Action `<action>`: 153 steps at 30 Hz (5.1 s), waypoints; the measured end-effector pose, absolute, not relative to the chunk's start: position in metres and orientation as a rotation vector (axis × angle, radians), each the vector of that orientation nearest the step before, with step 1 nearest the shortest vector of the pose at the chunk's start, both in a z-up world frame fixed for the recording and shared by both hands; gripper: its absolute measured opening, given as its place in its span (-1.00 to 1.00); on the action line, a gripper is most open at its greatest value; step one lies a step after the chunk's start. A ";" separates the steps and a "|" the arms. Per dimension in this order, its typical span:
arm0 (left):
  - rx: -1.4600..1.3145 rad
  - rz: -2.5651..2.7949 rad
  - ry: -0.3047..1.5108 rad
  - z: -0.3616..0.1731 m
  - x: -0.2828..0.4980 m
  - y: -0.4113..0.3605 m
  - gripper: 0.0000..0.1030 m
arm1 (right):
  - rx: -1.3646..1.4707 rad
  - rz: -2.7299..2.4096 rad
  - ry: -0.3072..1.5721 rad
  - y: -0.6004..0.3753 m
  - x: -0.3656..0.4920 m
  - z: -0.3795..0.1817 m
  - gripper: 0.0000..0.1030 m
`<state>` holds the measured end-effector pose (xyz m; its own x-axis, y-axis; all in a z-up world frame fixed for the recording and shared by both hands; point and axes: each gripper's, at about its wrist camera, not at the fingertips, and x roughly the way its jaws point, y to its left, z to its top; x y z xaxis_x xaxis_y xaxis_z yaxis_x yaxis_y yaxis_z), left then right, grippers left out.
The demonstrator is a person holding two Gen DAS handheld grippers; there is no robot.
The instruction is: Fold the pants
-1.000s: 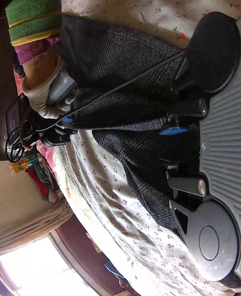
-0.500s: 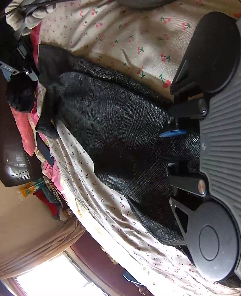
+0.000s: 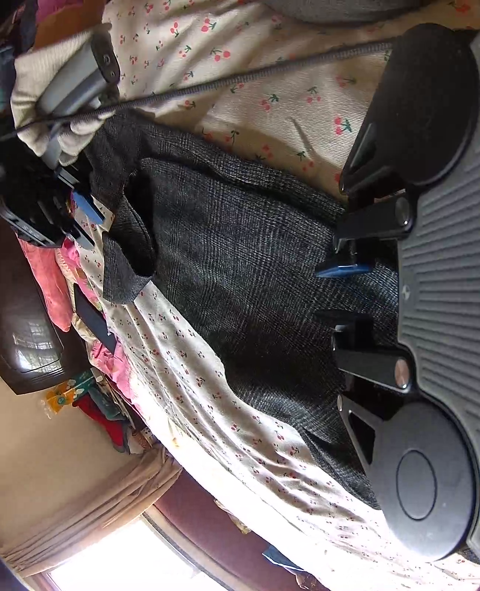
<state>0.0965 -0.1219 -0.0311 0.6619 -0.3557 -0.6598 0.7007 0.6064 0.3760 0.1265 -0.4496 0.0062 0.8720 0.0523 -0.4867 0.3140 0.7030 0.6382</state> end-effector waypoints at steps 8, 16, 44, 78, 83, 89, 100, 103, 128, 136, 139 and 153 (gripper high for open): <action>0.609 -0.655 0.590 -0.032 0.108 -0.125 -0.32 | 0.909 -0.208 0.578 -0.449 0.178 -0.031 -0.42; 0.626 -0.655 0.589 -0.028 0.104 -0.130 -0.29 | 0.974 -0.148 0.423 -0.467 0.140 -0.005 -0.89; 0.730 -0.870 0.526 -0.016 0.070 -0.217 -0.12 | 0.893 -0.401 0.220 -0.582 -0.003 0.034 -0.90; 0.604 -0.694 0.554 -0.023 0.066 -0.106 -0.09 | 0.954 -0.128 0.706 -0.407 0.037 -0.035 -0.52; 0.587 -0.706 0.559 -0.030 0.071 -0.107 -0.09 | 0.972 -0.155 0.739 -0.409 0.045 -0.037 -0.50; 0.590 -0.713 0.556 -0.028 0.076 -0.113 -0.09 | 1.050 -0.147 0.688 -0.407 0.052 -0.047 -0.88; 0.662 -0.737 0.581 -0.035 0.067 -0.117 -0.03 | 1.021 -0.149 0.751 -0.413 0.035 -0.050 -0.75; 0.658 -0.777 0.590 -0.029 0.066 -0.116 -0.03 | 1.049 -0.145 0.691 -0.419 0.023 -0.042 -0.52; 0.575 -0.711 0.553 -0.038 0.152 -0.171 0.25 | 0.449 -0.304 0.747 -0.509 0.145 -0.024 -1.00; 0.542 -0.736 0.556 -0.021 0.167 -0.156 0.24 | -0.109 0.020 0.838 -0.448 0.155 0.011 -0.63; 0.511 -0.753 0.552 -0.017 0.171 -0.165 0.24 | -0.234 0.110 0.942 -0.443 0.174 0.005 -0.63; 0.421 -0.796 0.628 -0.036 0.163 -0.213 0.24 | -0.605 0.491 1.189 -0.436 0.219 -0.009 -0.40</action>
